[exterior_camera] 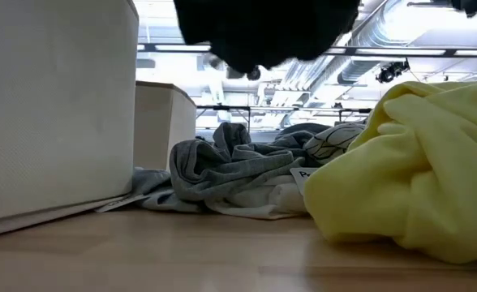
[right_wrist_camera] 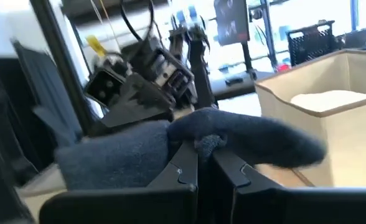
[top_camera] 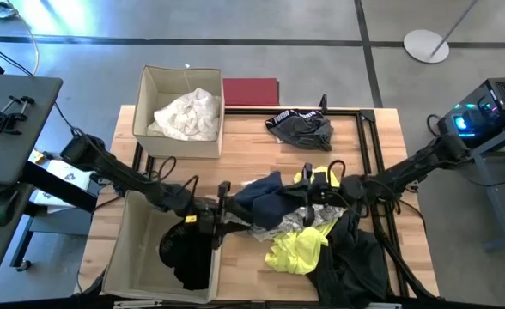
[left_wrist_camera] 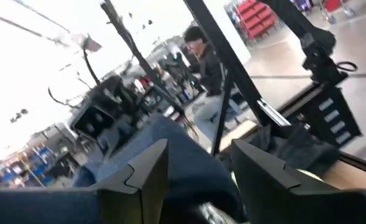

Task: Sort clothes
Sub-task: Put the blue shorts into the bottom laundry organizer

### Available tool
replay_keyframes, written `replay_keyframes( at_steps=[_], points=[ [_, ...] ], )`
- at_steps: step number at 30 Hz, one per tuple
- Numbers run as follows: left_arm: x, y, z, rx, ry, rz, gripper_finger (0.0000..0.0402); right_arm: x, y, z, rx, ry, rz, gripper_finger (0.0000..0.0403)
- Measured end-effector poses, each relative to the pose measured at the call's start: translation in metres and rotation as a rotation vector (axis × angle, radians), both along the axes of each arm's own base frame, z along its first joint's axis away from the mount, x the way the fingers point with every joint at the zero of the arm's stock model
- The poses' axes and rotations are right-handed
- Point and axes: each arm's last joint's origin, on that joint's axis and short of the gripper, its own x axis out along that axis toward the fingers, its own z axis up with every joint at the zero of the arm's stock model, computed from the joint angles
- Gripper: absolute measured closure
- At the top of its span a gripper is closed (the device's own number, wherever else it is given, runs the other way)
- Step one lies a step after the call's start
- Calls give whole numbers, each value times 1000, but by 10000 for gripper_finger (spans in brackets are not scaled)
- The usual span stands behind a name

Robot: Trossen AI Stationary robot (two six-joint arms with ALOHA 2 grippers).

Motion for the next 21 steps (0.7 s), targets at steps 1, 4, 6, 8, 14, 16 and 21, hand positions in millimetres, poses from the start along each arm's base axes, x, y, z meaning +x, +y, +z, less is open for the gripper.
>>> replay_keyframes(
  at_steps=[1,4,6,8,14,16,21],
  points=[
    [4,1,-3,-5,-17,1,228,-1,0,-6,14,-15,3,401],
    [18,3,-9,-14,-47,26,206,0,1,-17,40,-28,4,402],
    [31,5,-13,-10,-39,58,188,4,2,-22,43,-10,4,402],
    [43,8,-18,-21,-20,163,169,8,4,-24,43,-1,8,402],
    [62,14,-32,-72,47,518,135,12,16,-20,-2,-9,37,402],
    [62,14,-34,-105,59,529,134,12,20,-15,-16,-22,49,402],
    [64,16,-37,-179,101,446,138,11,28,-11,-73,-31,90,402]
  ],
)
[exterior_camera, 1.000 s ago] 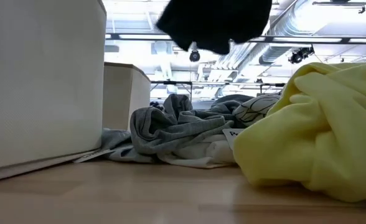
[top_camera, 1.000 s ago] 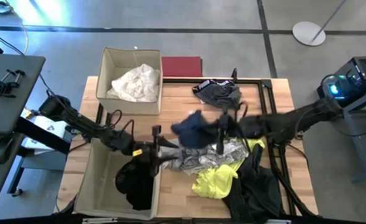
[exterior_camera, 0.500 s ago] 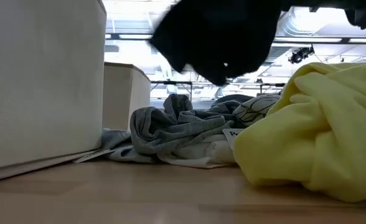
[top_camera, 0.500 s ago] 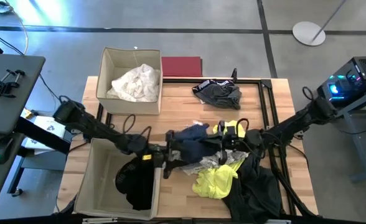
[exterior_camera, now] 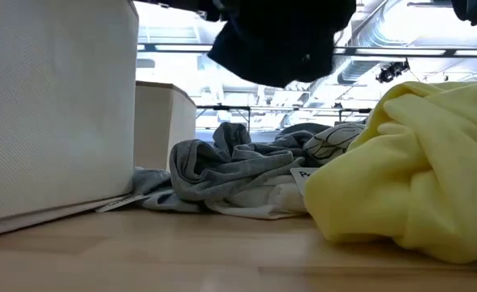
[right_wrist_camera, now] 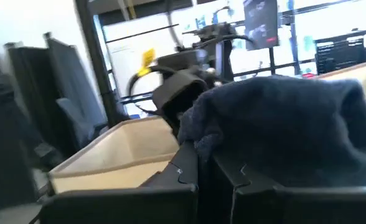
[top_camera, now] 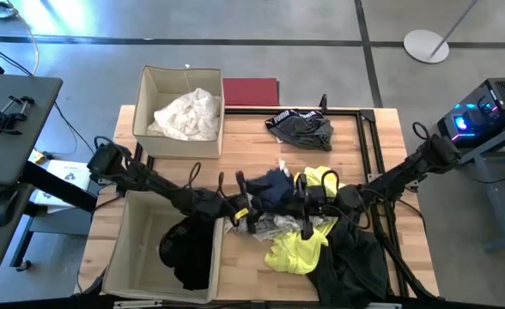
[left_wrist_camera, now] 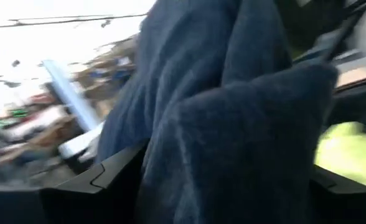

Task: Sort clothes
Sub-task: Put the blue shorts into the bottom laundry organizer

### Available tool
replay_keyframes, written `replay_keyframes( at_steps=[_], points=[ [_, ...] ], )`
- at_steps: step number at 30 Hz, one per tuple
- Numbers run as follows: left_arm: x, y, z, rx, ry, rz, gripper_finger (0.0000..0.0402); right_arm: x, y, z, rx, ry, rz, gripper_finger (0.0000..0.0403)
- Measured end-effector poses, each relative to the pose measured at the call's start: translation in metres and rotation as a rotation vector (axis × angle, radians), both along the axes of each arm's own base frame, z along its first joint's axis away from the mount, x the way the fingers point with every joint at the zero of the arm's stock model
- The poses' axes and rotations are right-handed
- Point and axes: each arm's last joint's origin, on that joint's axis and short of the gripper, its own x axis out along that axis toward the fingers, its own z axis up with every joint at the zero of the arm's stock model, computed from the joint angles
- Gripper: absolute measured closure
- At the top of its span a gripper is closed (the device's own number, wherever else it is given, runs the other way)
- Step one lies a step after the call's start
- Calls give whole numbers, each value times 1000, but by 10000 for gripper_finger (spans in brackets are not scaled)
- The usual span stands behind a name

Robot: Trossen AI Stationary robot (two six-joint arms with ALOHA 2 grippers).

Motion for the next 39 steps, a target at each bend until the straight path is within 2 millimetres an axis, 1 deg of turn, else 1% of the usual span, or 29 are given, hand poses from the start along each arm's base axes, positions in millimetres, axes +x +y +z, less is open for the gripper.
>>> replay_keyframes(
  at_steps=[3,6,10,13,14,15,17,19,22,25,28,31,32,36,37,39],
  points=[
    [2,2,-2,-63,3,-132,163,0,2,1,-6,-4,32,402],
    [4,4,-2,-126,0,-178,208,0,2,-1,2,14,43,400],
    [4,6,-1,-118,5,-176,296,1,3,-7,-8,75,64,374],
    [3,6,-2,-94,10,-172,371,1,4,-9,17,98,74,332],
    [3,5,-1,-95,7,-173,383,1,4,-8,24,96,79,316],
    [2,4,0,-96,3,-175,386,0,3,-7,14,90,81,299],
    [-1,0,5,-95,-9,-167,378,-3,4,-2,-38,73,82,267],
    [-8,-7,15,-58,-19,-138,376,-10,8,4,-116,55,92,241],
    [-27,-18,38,35,-26,-44,388,-22,16,16,-178,8,88,216],
    [-50,-26,64,108,-33,30,395,-32,23,23,-207,-16,46,209],
    [-80,-36,94,126,-72,-14,395,-37,30,21,-228,0,18,209],
    [-113,-45,114,133,-60,-96,395,-38,33,19,-221,26,28,209],
    [-122,-47,118,122,-36,-99,395,-38,33,17,-215,35,32,209],
    [-160,-56,139,-51,43,-11,395,-36,35,14,-204,46,38,208],
    [-168,-58,141,-80,76,-3,395,-36,35,13,-206,49,38,208],
    [-184,-62,139,-147,166,-33,395,-35,35,12,-206,50,36,208]
  ],
)
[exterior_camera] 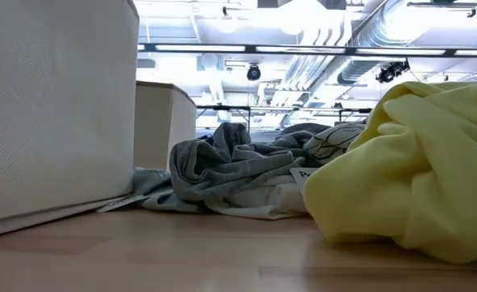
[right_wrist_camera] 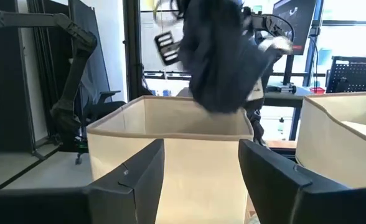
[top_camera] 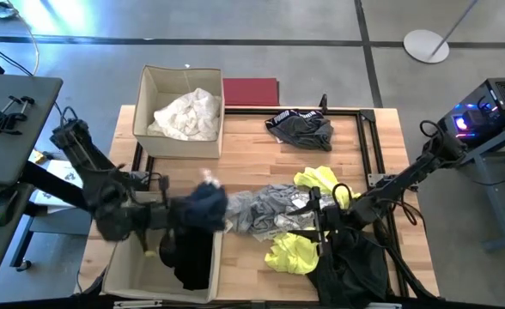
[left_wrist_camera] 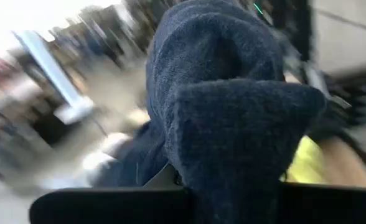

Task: Sort clothes
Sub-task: Put the blue shorts into the bottom laundry organizer

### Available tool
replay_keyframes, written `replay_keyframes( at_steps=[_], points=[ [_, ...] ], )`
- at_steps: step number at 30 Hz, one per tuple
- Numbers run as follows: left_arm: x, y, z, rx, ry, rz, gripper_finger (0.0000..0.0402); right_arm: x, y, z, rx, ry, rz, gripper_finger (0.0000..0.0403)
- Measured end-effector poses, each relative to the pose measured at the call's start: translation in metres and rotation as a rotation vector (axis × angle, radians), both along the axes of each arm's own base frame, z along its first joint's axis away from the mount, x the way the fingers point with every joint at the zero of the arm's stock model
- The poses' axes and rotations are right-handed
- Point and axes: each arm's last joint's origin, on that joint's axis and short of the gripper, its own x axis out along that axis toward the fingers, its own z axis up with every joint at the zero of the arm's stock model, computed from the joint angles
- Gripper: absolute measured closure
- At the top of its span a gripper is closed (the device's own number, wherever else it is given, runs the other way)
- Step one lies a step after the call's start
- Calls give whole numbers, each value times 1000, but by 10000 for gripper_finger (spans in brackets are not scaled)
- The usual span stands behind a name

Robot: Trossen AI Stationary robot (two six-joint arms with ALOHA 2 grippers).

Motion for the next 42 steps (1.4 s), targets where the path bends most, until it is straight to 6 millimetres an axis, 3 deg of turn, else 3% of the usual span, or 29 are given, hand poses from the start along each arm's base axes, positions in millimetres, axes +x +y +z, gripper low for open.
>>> replay_keyframes(
  at_steps=[5,10,14,19,24,28,31,37,42],
  points=[
    [-29,-6,-14,-377,264,-97,394,0,0,0,15,2,2,208],
    [-37,-10,-62,-533,593,-4,394,0,0,0,18,-1,2,208],
    [-33,-9,-114,-559,795,98,394,0,0,0,15,3,2,208],
    [-20,-5,-176,-646,906,141,394,0,0,-1,13,6,2,208],
    [-4,6,-212,-655,953,244,389,0,0,-1,13,6,2,208],
    [5,10,-211,-694,993,251,353,0,0,-1,11,8,2,208],
    [7,10,-196,-755,997,212,311,0,0,-1,3,8,1,208],
    [-1,15,-149,-930,1001,49,238,0,0,-1,-9,8,1,208],
    [-13,26,-102,-1039,878,-50,222,0,0,-3,-17,24,2,208]
  ],
)
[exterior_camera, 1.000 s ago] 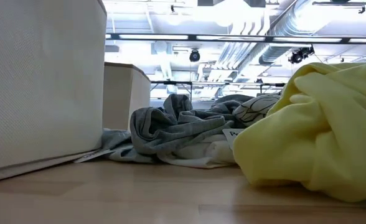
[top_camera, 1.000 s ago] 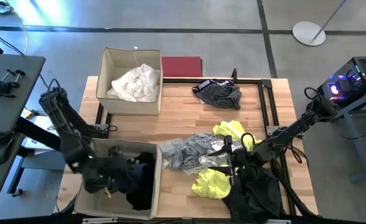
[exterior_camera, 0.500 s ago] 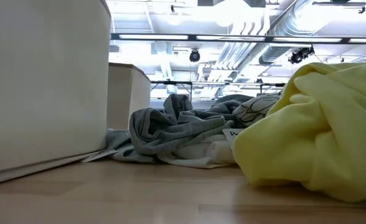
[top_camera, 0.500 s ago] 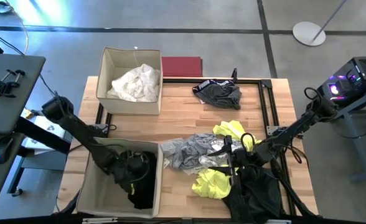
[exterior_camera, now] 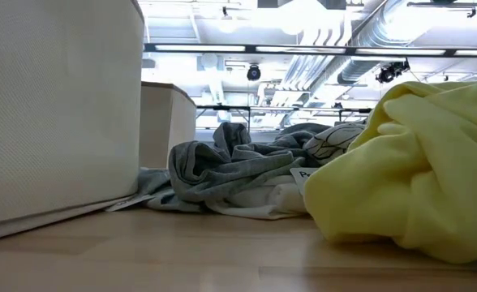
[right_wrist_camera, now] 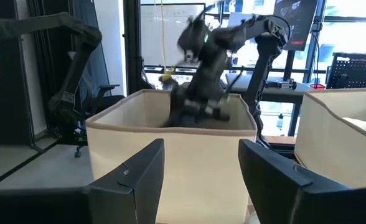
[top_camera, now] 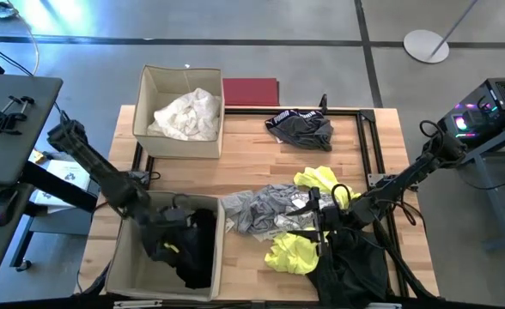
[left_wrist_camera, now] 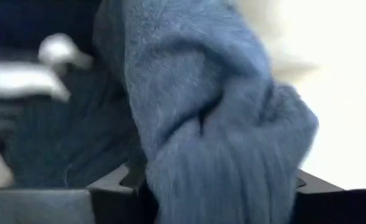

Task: Sort clothes
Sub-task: Put the blue shorts into the bottom laundry organizer

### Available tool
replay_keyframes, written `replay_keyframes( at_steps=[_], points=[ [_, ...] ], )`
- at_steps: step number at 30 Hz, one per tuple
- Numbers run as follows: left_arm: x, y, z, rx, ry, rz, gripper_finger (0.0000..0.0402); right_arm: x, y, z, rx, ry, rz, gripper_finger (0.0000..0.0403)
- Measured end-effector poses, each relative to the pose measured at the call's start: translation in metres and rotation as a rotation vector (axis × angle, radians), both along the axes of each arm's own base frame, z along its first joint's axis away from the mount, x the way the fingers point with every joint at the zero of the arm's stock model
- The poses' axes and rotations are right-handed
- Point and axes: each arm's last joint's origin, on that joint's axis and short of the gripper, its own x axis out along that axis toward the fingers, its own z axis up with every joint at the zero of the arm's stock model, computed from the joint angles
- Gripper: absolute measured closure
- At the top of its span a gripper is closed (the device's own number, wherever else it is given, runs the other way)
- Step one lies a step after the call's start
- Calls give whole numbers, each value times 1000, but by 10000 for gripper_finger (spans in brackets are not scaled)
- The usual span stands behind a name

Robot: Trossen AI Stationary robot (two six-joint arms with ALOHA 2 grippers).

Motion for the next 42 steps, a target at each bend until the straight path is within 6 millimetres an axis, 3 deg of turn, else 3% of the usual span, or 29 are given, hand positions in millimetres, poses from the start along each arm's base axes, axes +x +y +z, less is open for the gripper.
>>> replay_keyframes(
  at_steps=[4,9,22,34,42],
  points=[
    [-4,7,30,7,-181,14,225,0,0,-3,1,24,1,208],
    [-7,11,35,47,-220,5,229,0,0,-4,2,36,2,208],
    [-5,5,1,127,-7,-7,229,0,0,-4,19,38,3,208],
    [1,17,-23,265,-85,140,228,0,0,-4,8,41,2,208],
    [3,22,-23,167,-16,133,174,0,0,-5,6,43,2,208]
  ],
)
